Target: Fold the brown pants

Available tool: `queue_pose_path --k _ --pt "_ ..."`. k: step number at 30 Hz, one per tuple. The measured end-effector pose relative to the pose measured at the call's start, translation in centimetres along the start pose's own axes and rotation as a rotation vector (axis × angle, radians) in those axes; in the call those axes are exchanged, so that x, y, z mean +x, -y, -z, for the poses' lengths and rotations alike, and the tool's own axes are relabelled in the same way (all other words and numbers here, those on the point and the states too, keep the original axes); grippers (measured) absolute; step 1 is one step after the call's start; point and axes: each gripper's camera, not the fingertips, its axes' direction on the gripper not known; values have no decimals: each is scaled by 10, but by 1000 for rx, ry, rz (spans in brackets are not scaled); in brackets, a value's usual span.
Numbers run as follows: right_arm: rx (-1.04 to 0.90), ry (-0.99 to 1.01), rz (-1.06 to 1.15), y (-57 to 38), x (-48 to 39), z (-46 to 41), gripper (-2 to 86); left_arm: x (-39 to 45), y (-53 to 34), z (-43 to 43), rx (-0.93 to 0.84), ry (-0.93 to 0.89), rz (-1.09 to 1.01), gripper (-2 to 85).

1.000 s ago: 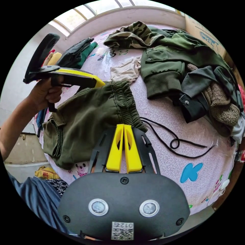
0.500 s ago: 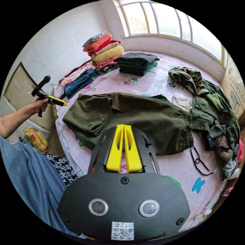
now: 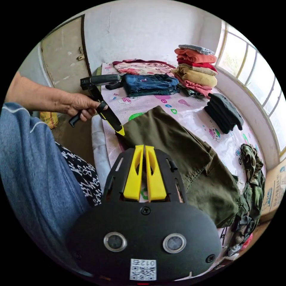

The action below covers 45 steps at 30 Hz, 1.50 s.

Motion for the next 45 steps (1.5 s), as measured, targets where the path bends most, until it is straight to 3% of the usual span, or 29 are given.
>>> queue_pose_path --k 4,8,17,21,25,29,37,45 --pt "-53 -6 127 43 -38 -10 72 -35 -6 16 16 -60 -17 84" --pt "-100 -21 217 79 -78 -26 102 -83 -6 37 11 -297 15 66" --pt "-6 -340 331 129 -173 -12 144 -127 9 75 -58 -458 14 53" --pt "-60 -513 333 147 -187 -16 91 -136 15 93 -89 -452 -27 62" --pt "-37 -441 212 158 -167 13 73 -162 21 119 -6 -494 4 84" --pt "28 -369 126 157 -139 54 70 -201 41 151 141 -415 140 130" --pt "53 -352 117 147 -128 82 68 -201 122 150 5 -278 123 164" --pt "86 -309 88 118 -96 113 66 -195 158 146 -62 -300 78 113"
